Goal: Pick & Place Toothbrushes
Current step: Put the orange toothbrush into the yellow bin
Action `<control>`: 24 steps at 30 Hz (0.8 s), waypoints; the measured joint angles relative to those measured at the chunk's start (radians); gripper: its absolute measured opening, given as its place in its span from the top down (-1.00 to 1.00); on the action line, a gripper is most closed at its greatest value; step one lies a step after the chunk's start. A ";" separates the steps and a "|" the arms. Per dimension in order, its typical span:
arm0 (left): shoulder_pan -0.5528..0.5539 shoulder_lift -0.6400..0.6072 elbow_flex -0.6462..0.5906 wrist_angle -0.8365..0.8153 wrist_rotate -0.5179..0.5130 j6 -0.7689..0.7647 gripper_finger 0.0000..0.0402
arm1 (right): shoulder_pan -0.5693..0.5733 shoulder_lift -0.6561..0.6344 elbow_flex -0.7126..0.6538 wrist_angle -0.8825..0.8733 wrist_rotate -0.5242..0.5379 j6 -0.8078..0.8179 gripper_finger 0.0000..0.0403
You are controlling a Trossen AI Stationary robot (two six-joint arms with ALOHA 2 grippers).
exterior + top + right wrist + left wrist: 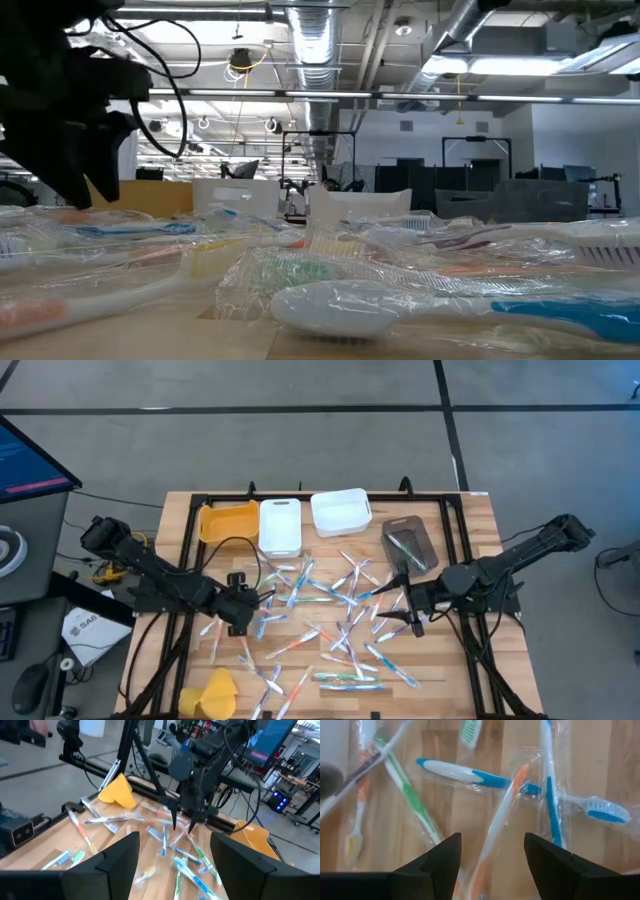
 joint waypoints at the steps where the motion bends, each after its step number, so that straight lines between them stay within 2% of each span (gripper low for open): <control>1: 0.000 0.000 -0.006 0.006 0.004 0.000 -0.04 | 0.000 0.000 0.000 0.022 0.000 0.000 -0.19; 6: 0.013 0.000 -0.032 0.012 0.006 0.016 -0.03 | -0.007 0.000 0.000 0.039 0.000 -0.006 -0.19; 14: 0.067 0.000 -0.048 0.019 0.030 0.002 0.01 | -0.052 0.000 0.000 0.082 -0.001 -0.140 -0.19; 24: 0.132 0.016 -0.049 0.025 0.072 -0.001 0.30 | -0.152 0.000 0.000 0.081 -0.004 -0.154 -0.19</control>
